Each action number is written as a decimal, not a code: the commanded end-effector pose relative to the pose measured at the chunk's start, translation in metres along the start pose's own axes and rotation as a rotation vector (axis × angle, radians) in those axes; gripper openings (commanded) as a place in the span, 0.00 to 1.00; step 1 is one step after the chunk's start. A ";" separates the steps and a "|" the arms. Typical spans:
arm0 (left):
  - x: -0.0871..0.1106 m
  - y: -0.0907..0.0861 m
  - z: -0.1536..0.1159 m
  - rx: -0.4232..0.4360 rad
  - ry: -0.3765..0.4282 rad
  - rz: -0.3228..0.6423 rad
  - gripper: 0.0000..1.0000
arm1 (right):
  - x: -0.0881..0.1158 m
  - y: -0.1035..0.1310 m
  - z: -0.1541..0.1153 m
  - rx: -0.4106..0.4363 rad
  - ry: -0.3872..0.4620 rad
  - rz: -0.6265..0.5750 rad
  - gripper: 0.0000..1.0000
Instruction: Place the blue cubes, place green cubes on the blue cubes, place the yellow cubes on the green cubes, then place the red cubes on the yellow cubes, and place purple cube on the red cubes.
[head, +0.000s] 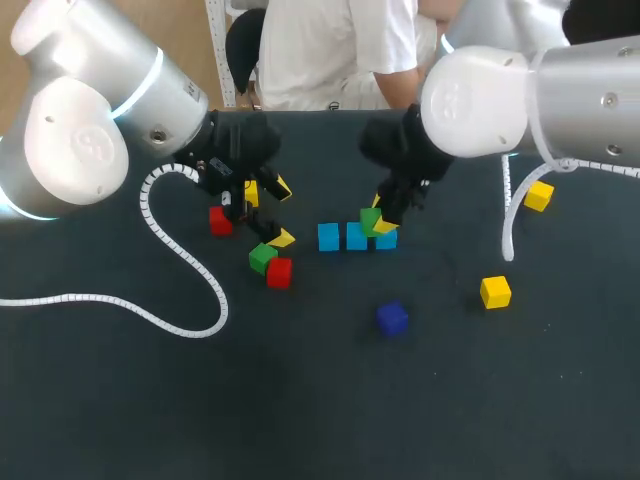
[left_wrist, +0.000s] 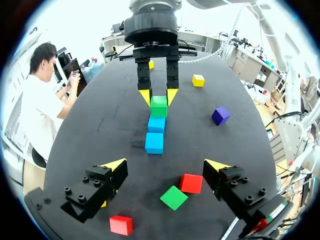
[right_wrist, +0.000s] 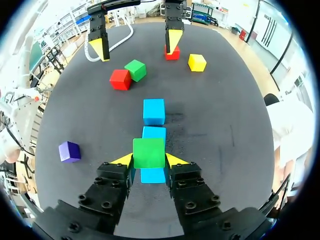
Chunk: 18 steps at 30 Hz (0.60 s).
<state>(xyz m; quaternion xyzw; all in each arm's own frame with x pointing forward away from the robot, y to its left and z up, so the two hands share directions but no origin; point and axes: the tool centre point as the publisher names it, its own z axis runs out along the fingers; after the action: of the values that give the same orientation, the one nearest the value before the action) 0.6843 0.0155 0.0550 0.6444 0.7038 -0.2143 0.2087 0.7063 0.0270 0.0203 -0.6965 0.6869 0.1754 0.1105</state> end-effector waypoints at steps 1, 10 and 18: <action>0.001 0.002 0.000 0.003 -0.002 0.002 1.00 | -0.001 -0.001 0.001 -0.002 0.000 0.001 0.00; 0.001 0.002 0.000 0.003 -0.002 0.002 1.00 | -0.001 -0.001 0.002 -0.002 0.003 0.006 0.02; 0.001 0.002 0.000 0.003 -0.002 0.002 1.00 | 0.000 -0.003 0.001 0.004 0.008 0.011 0.03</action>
<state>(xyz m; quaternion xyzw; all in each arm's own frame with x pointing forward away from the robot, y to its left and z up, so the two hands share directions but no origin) 0.6843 0.0155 0.0550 0.6444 0.7038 -0.2143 0.2087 0.7087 0.0280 0.0190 -0.6935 0.6910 0.1724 0.1085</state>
